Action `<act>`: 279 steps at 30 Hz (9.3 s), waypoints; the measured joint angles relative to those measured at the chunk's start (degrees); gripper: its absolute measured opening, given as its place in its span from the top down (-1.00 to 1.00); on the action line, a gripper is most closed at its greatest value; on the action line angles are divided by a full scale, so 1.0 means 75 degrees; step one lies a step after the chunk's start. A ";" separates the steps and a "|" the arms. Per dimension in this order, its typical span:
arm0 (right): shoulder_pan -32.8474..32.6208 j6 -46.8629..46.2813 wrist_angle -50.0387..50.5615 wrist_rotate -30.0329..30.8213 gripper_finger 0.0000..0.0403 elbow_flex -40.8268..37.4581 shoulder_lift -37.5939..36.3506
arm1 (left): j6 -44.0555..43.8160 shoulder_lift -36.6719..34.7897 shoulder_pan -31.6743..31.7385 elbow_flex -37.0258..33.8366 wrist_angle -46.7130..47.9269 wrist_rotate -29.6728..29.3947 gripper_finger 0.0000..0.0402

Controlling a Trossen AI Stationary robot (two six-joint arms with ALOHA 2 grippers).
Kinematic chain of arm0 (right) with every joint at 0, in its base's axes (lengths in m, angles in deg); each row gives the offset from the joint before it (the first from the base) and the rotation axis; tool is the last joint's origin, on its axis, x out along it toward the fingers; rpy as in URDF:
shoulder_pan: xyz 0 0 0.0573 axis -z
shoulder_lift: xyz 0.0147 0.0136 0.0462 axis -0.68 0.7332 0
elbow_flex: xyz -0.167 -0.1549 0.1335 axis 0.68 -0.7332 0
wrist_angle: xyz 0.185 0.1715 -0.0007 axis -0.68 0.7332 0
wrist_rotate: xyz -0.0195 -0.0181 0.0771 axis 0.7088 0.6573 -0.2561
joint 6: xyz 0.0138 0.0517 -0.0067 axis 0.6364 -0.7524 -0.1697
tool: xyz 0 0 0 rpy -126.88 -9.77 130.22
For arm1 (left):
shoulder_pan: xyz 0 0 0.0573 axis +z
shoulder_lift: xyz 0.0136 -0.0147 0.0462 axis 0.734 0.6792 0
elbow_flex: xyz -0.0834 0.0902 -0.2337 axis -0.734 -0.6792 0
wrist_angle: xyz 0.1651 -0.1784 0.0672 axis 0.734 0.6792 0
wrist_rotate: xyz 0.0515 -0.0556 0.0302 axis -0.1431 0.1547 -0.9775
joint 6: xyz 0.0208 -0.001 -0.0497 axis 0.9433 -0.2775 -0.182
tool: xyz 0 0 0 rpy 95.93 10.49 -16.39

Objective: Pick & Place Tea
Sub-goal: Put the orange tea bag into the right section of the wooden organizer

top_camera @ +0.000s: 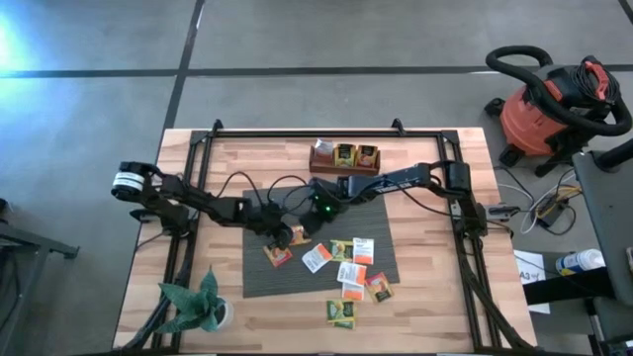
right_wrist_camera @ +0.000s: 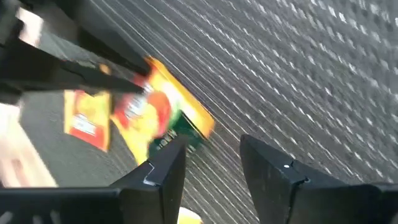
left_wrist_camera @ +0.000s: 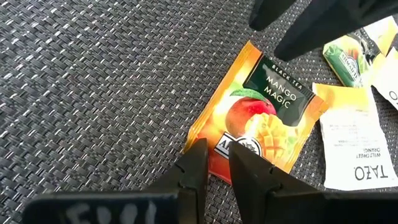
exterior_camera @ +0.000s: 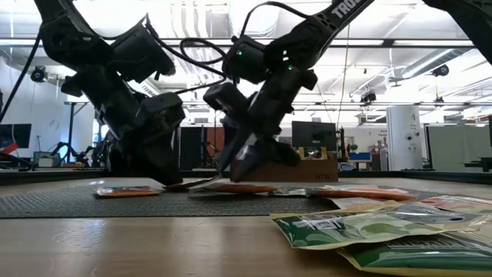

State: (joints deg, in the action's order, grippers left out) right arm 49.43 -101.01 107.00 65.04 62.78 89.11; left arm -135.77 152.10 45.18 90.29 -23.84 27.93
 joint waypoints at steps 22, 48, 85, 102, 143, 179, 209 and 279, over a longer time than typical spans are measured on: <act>-0.0187 -0.0781 -0.0790 -0.0633 0.25 -0.0036 0.0408 | 0.0009 0.0004 0.0000 -0.0017 -0.0009 -0.0009 0.66; 0.0302 0.2538 0.0461 0.0210 0.96 0.0071 -0.0898 | 0.0049 -0.1554 -0.0006 -0.0006 0.0485 -0.0021 0.66; 0.3730 1.0244 0.5253 0.2091 0.96 0.0738 -0.2100 | -0.0042 -0.2260 0.0067 -0.0006 0.0794 -0.0991 0.66; 0.3707 1.0685 0.5670 0.2592 0.96 0.0780 -0.1564 | -0.0064 -0.2260 0.0165 -0.0004 0.0813 -0.1047 0.66; 0.3676 0.9309 0.5066 0.1347 0.57 0.1747 -0.2562 | -0.0092 -0.2269 -0.0189 0.0047 0.1159 0.0893 0.66; -0.0175 0.2129 -0.2232 -0.0484 0.63 -0.1558 -0.1967 | -0.1620 -0.2265 -0.1706 -0.0540 0.2305 -0.0249 0.66; -0.0115 0.1015 -0.2154 -0.2201 0.50 0.1279 0.1367 | -0.1100 -0.1920 -0.2518 -0.0755 0.0359 -0.0245 0.66; -0.0460 0.2665 -0.0289 -0.0692 0.35 0.2120 0.1734 | -0.0825 0.0062 -0.2067 -0.0756 -0.1340 -0.0928 0.66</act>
State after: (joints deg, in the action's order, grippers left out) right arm 45.98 -81.02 104.83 59.85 78.68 102.11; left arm -141.96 152.57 29.67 84.61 -33.88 20.97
